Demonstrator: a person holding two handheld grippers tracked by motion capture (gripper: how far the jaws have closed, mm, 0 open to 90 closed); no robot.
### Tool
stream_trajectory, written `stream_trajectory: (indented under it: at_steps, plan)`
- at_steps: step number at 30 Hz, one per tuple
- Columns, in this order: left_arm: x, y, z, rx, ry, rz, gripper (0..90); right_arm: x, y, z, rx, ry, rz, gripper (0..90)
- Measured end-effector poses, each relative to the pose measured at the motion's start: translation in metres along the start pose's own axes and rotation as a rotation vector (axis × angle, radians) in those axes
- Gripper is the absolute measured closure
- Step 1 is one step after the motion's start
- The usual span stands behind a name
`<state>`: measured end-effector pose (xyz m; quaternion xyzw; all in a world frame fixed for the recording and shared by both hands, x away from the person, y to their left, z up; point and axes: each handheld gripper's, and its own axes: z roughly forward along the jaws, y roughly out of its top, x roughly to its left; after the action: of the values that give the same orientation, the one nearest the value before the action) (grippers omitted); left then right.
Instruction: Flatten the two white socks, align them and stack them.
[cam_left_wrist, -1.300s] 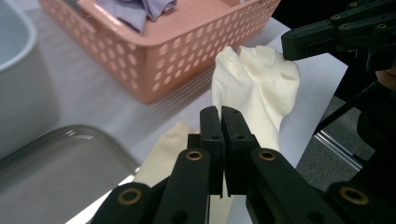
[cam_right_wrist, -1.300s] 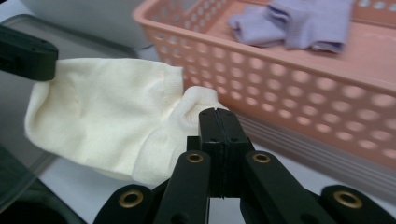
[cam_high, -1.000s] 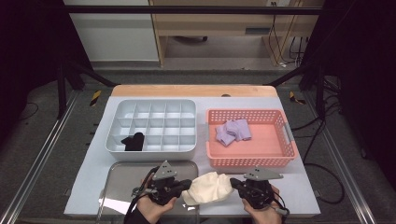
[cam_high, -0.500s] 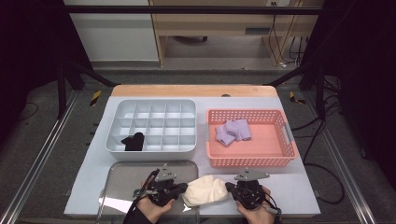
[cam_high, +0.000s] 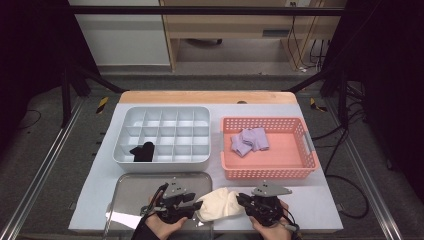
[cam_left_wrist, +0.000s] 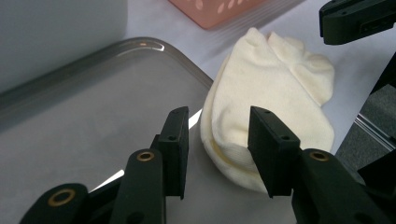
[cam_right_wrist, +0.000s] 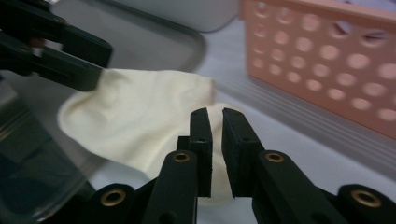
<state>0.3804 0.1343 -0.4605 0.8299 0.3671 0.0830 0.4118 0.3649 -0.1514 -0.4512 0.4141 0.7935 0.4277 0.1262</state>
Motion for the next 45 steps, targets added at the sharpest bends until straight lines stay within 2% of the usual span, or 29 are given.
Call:
stream_trajectory:
  at_steps: [3,5,7,10,15,16,17,19,20,23,27,31,34,38,45]
  plan:
    - [-0.001,-0.003,0.002,0.014,0.003,-0.004,56.8,0.007,-0.001,0.008,0.004,0.071,0.005,87.4]
    - [-0.001,-0.005,0.003,0.019,0.004,-0.009,56.9,0.010,-0.002,0.012,0.017,0.088,0.004,88.2]
    - [-0.001,-0.008,0.005,0.030,0.004,-0.017,58.6,0.013,-0.007,0.025,0.071,0.084,-0.023,90.0]
    - [-0.002,-0.011,0.008,0.045,0.004,-0.021,61.4,0.013,-0.012,0.031,0.126,0.060,-0.031,90.0]
    - [-0.003,-0.011,0.009,0.041,-0.008,-0.033,72.9,0.011,-0.014,0.031,0.124,0.059,-0.025,90.0]
    - [-0.004,-0.011,0.009,0.043,-0.014,-0.033,72.9,0.011,-0.014,0.031,0.124,0.059,-0.025,90.0]
    - [-0.004,-0.010,0.008,0.041,-0.006,-0.025,80.0,0.012,-0.012,0.030,0.113,0.064,-0.030,90.0]
    - [-0.003,-0.009,0.008,0.040,-0.009,-0.025,83.3,0.013,-0.011,0.028,0.097,0.067,-0.029,90.0]
    - [-0.001,-0.008,0.006,0.044,-0.009,-0.030,83.7,0.012,-0.006,0.025,0.048,0.063,-0.039,90.0]
    - [0.003,-0.005,0.003,0.044,-0.003,-0.033,84.1,0.012,0.000,0.029,0.021,0.033,-0.056,90.0]
    - [0.011,-0.002,0.001,0.071,-0.001,-0.038,83.9,0.007,0.003,0.042,0.045,0.007,-0.058,90.0]
    - [0.012,-0.003,0.003,0.067,0.001,-0.027,80.6,0.006,0.005,0.053,0.075,-0.011,-0.061,90.0]
    - [0.012,-0.002,0.000,0.024,0.003,-0.029,72.1,0.005,0.005,0.051,0.059,-0.008,-0.058,90.0]
    - [0.012,0.002,-0.009,-0.049,-0.003,-0.010,66.3,0.003,0.007,0.042,0.013,0.017,-0.039,88.6]
    - [0.006,0.006,-0.019,-0.148,0.010,0.020,66.9,-0.005,0.007,0.023,-0.032,0.007,-0.007,82.6]
